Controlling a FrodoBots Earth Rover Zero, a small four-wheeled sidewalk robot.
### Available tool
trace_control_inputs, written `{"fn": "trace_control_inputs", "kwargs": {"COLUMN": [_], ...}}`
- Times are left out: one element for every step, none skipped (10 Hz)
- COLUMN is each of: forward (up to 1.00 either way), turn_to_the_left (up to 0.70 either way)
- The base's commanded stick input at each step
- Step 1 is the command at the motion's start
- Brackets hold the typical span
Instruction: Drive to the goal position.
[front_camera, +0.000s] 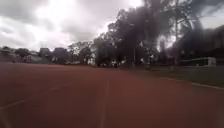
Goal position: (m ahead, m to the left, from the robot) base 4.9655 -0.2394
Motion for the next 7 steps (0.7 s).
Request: {"fn": "trace_control_inputs", "kwargs": {"forward": [0.7,0.7,0.7,0.7,0.7,0.7,0.7], "turn_to_the_left": [-0.23,-0.1,0.0,0.0,0.0,0.0,0.0]}}
